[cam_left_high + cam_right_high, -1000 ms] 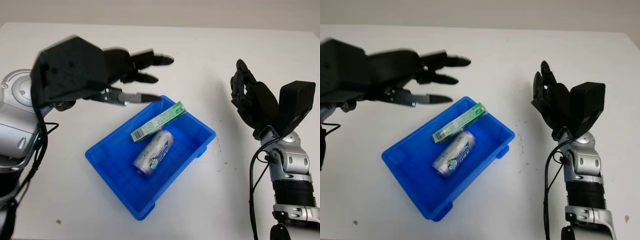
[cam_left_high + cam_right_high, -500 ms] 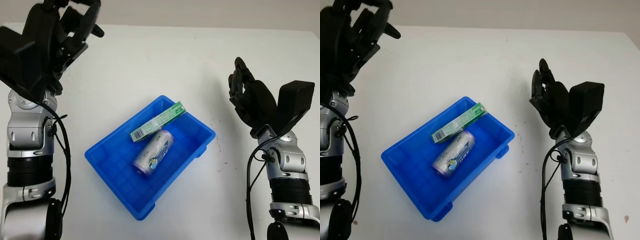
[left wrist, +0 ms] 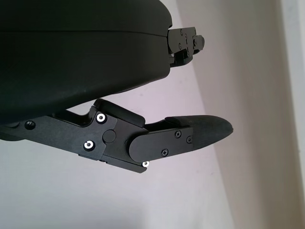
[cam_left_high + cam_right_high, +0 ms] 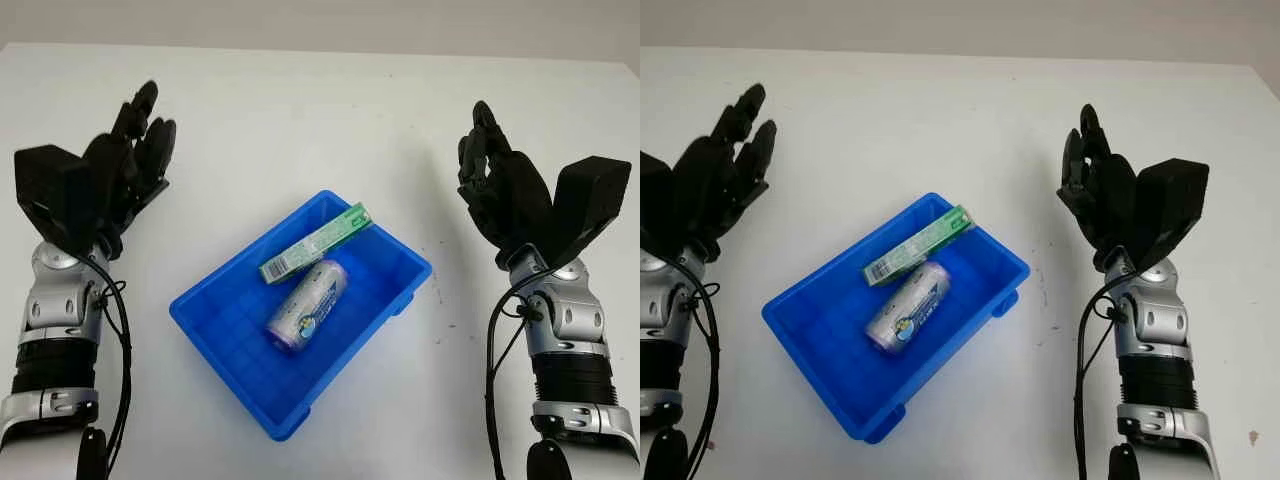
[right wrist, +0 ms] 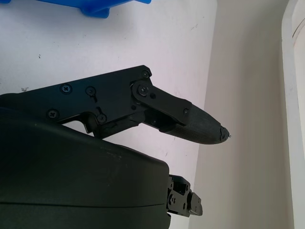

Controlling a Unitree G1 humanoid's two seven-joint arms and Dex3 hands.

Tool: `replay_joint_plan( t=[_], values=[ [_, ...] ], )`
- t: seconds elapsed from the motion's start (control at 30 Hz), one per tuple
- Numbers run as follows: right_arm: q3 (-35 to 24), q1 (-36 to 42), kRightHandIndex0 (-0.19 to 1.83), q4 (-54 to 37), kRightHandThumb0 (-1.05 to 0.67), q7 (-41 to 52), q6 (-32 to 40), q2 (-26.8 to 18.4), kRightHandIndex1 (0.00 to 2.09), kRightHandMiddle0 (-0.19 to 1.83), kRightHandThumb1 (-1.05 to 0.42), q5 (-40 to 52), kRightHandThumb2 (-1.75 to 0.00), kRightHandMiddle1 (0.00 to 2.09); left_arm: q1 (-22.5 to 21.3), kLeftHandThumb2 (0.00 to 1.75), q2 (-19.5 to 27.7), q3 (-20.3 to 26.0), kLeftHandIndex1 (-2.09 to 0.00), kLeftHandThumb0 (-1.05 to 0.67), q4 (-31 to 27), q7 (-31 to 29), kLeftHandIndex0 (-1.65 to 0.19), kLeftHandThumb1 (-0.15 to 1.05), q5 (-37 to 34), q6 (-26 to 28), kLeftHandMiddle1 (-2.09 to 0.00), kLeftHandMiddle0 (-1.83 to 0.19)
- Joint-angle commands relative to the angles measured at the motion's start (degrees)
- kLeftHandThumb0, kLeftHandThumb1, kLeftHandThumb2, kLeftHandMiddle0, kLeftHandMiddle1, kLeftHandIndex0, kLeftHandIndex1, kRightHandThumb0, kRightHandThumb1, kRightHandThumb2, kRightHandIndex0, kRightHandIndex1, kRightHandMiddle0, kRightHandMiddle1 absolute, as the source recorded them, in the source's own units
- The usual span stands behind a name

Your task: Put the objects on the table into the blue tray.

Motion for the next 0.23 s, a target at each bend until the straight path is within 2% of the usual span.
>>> replay_joint_plan(
  t=[0.0,0.2],
  values=[
    [-0.3,-0.7,-0.19,0.1,-0.66,0.0,-0.3,0.1,0.0,-0.19,-1.05,0.3,-0.79,0.0,1.2,0.67,0.5,-0.4,0.0,-0.79,0.3,-0.8,0.19,1.05,-0.2,-1.0,0.0,0.19],
    [-0.3,-0.3,-0.19,-0.2,-0.66,0.5,-0.2,-0.1,0.0,-0.19,-1.05,0.4,-0.78,0.0,2.3,0.69,-0.8,0.1,0.0,-0.79,-0.2,-1.1,0.19,1.05,-2.0,-0.5,0.0,0.19]
  ],
)
